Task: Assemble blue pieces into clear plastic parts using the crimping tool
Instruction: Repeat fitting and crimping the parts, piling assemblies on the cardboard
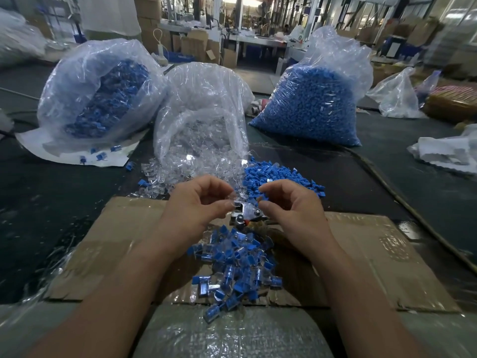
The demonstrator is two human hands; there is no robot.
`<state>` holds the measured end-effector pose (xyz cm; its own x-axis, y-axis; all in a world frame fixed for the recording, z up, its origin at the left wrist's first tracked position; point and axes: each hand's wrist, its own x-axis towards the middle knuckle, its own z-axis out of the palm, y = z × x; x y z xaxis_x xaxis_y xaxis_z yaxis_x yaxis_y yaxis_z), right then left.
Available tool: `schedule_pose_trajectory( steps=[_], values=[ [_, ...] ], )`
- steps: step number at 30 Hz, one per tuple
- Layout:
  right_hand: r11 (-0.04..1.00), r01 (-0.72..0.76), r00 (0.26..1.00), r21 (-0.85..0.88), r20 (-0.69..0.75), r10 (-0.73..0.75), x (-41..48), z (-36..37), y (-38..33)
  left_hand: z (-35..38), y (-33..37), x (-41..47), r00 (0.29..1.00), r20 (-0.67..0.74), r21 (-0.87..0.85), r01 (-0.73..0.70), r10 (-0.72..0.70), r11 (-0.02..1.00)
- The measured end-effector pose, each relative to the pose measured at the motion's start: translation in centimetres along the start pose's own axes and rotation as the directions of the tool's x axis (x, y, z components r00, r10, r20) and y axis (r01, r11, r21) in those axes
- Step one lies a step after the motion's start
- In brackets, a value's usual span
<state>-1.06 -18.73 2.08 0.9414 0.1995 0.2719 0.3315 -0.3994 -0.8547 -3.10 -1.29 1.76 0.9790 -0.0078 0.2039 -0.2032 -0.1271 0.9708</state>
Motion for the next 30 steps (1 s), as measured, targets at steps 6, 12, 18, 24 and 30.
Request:
schedule_pose_trajectory(
  steps=[6, 12, 18, 24, 30],
  values=[
    [0.983, 0.034, 0.999, 0.182, 0.003, -0.035, -0.6, 0.4, -0.8, 0.2, 0.0, 0.1, 0.999, 0.037, -0.022, 0.007, -0.006, 1.000],
    [0.966, 0.006, 1.000, 0.257, -0.019, -0.001, -0.6, 0.4, -1.0, 0.5, -0.2, 0.1, 0.998, 0.053, -0.043, 0.022, -0.019, 0.999],
    [0.944, -0.028, 1.000, 0.330, 0.009, 0.026, -0.6, 0.6, -1.1, 0.6, 0.0, 0.1, 0.997, 0.073, -0.051, 0.015, -0.011, 0.999],
    [0.960, -0.041, 0.999, 0.277, 0.039, 0.031, -0.7, 1.1, -1.2, 0.4, 0.0, 0.0, 0.997, 0.077, -0.071, 0.006, 0.000, 0.997],
    [0.973, 0.005, 0.999, 0.232, 0.032, -0.012, -0.8, 1.0, -1.2, 0.4, 0.2, -0.1, 0.999, 0.047, -0.113, 0.033, -0.028, 0.993]
  ],
)
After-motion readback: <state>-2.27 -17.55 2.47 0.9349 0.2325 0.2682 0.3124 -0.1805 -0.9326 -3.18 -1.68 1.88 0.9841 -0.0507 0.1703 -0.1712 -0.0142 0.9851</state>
